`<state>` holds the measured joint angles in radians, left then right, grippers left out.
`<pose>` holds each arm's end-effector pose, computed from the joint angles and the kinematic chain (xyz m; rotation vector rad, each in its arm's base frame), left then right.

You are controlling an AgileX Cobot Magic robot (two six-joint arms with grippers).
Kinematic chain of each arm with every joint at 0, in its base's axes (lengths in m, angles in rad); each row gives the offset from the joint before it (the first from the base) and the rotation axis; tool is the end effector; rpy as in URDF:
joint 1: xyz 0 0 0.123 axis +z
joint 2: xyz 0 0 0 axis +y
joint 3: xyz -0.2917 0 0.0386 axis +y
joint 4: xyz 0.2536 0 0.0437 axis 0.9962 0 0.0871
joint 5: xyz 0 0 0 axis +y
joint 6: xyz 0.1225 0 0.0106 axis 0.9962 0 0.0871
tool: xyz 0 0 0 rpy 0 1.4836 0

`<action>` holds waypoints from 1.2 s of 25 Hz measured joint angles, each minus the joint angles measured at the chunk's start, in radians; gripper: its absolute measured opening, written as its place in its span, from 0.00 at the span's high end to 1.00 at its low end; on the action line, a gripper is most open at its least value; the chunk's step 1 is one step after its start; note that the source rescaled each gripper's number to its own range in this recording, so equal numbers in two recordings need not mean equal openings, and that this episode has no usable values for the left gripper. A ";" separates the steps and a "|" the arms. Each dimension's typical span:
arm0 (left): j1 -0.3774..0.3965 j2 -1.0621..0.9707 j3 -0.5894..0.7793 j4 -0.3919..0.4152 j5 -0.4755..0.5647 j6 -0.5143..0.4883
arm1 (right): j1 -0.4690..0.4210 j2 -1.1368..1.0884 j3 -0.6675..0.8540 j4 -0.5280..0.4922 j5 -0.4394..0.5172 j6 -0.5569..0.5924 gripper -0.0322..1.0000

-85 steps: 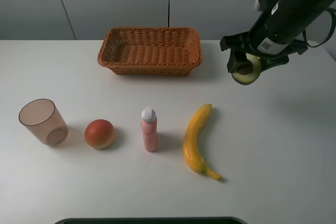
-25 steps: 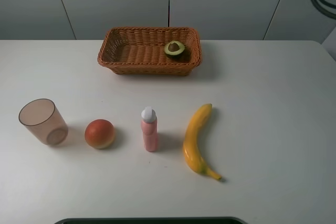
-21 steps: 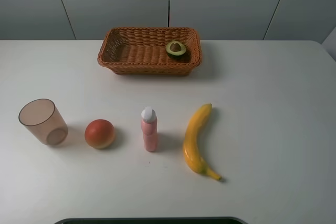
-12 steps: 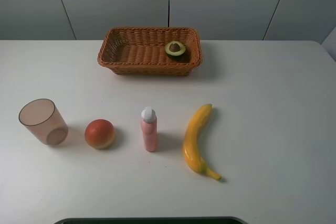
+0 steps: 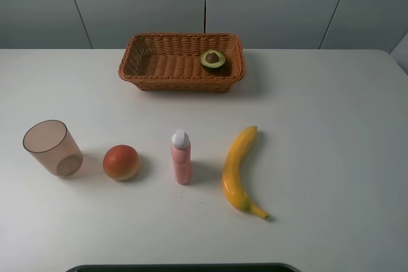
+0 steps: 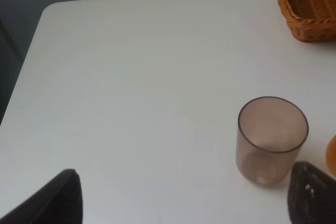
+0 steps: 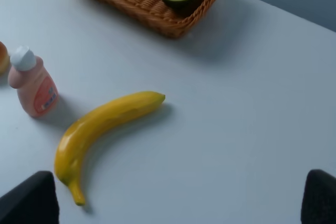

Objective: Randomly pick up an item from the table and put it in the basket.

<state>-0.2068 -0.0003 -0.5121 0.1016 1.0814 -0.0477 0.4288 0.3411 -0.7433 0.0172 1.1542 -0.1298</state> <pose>0.0184 0.0074 0.2673 0.1561 2.0426 -0.0368 0.0456 0.0230 0.3205 -0.6188 2.1547 0.1837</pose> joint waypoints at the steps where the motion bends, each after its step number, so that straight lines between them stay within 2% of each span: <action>1: 0.000 0.000 0.000 0.000 0.000 0.000 | 0.000 -0.036 0.042 0.000 -0.011 0.016 0.00; 7: 0.000 0.000 0.000 0.000 0.000 0.000 | 0.000 -0.254 0.228 0.002 -0.049 0.088 0.00; 11: 0.000 0.000 0.000 0.000 0.000 0.000 | 0.000 -0.335 0.232 -0.005 -0.055 0.106 0.00; 22: 0.000 0.000 0.000 0.000 0.000 0.000 | -0.006 -0.342 0.232 -0.029 -0.057 0.142 0.00; 24: 0.000 0.000 0.000 0.000 0.000 0.000 | -0.050 -0.342 0.232 -0.032 -0.057 0.145 0.00; 30: 0.000 0.000 0.000 0.000 0.000 0.000 | -0.298 -0.342 0.232 -0.032 -0.057 0.145 0.00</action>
<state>-0.2068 -0.0003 -0.5121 0.1016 1.0814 -0.0477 0.1308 -0.0005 -0.5115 -0.0148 1.0975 0.0150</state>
